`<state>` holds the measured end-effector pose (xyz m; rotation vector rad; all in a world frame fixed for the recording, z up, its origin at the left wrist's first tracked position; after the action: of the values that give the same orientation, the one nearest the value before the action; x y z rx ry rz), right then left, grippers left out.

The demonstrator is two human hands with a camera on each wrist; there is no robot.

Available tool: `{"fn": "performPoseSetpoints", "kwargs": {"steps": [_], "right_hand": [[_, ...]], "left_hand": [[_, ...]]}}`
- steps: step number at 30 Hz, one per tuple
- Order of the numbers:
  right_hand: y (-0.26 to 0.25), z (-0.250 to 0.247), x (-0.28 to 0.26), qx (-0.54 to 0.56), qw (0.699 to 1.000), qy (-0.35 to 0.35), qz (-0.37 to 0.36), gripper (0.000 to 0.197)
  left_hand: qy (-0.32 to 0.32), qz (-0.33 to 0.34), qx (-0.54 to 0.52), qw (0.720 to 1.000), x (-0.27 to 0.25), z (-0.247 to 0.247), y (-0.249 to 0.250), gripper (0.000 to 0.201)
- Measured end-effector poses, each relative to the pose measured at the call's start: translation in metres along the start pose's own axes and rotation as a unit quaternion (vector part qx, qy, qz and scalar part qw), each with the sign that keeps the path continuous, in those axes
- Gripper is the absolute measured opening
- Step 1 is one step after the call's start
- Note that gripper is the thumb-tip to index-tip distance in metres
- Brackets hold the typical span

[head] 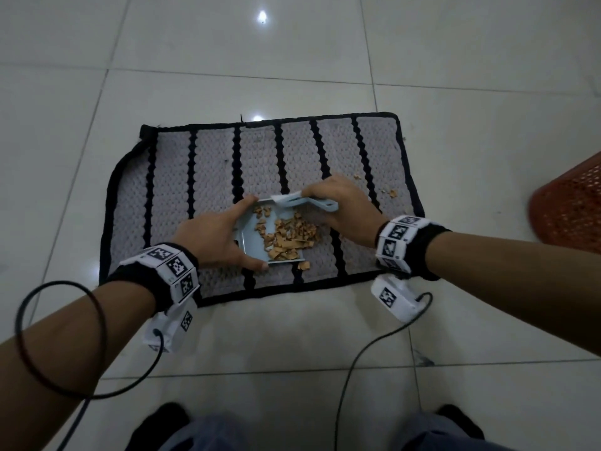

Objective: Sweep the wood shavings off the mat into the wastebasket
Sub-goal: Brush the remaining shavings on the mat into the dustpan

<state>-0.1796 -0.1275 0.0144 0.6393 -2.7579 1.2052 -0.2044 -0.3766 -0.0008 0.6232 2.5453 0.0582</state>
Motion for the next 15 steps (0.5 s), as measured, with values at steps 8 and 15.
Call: {"fn": "performPoseSetpoints", "kwargs": {"steps": [8,15], "right_hand": [[0.009,-0.015,-0.034,-0.053,0.998,-0.005,-0.03,0.02],[-0.009,-0.001,0.008,-0.009,1.0,0.029,-0.009,0.016]], "left_hand": [[-0.002,-0.006,-0.011,1.0,0.0,0.002,-0.001,0.129],[0.002,-0.005,-0.012,1.0,-0.001,0.0,0.002,0.127]]}}
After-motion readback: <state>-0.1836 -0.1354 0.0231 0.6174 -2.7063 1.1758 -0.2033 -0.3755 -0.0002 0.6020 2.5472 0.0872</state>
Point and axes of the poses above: each hand's wrist, its own x-axis towards the middle knuckle, its own z-axis out of the palm, y = z × x, the point moved 2 cm from there along x, towards the middle knuckle, and after that the axes turned 8 degrees about x, right-handed, at the moved point
